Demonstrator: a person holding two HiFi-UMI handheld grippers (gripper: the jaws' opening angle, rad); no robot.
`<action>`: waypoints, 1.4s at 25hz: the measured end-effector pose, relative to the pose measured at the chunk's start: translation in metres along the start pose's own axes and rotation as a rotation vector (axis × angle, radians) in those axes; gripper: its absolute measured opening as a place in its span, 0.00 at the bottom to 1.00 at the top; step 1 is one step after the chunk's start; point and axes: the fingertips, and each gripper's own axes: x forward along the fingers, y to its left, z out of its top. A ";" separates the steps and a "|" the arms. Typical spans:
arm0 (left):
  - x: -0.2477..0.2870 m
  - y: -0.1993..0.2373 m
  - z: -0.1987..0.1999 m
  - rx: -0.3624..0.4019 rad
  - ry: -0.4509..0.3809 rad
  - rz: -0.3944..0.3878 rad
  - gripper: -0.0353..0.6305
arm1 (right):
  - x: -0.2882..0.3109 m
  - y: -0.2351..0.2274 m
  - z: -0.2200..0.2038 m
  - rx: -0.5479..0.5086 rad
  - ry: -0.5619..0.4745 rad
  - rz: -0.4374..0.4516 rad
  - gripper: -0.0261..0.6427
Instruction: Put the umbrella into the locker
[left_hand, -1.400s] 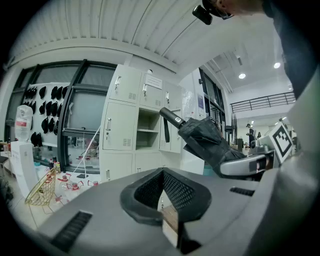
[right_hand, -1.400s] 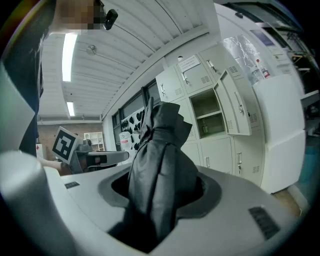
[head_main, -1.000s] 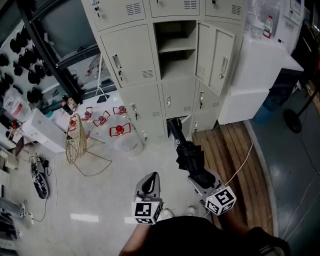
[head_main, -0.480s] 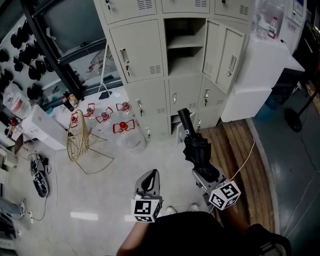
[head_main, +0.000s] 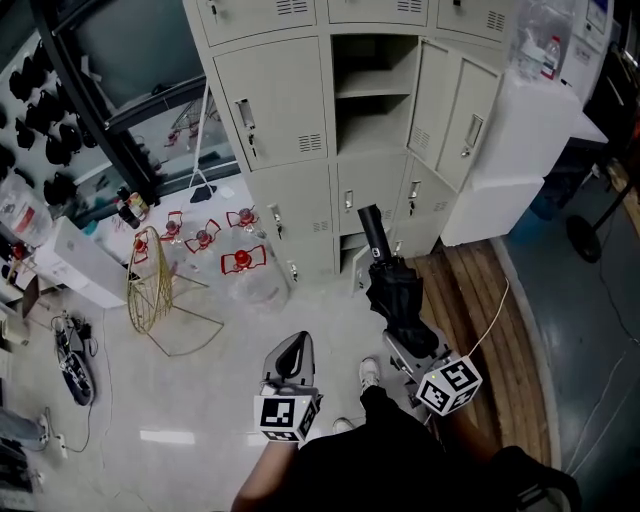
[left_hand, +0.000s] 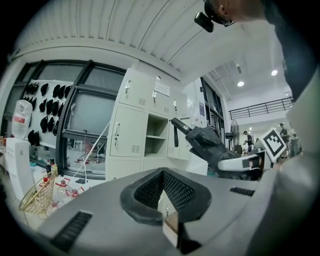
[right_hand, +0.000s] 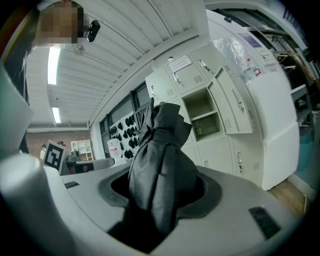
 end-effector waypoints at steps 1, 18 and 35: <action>0.008 0.004 0.000 0.000 0.001 0.002 0.05 | 0.006 -0.005 0.003 -0.001 -0.004 0.000 0.38; 0.157 0.059 0.013 -0.003 0.027 0.075 0.05 | 0.116 -0.117 0.040 -0.023 0.017 0.004 0.38; 0.280 0.063 0.020 0.051 0.024 0.073 0.05 | 0.188 -0.200 0.054 -0.027 0.047 0.055 0.38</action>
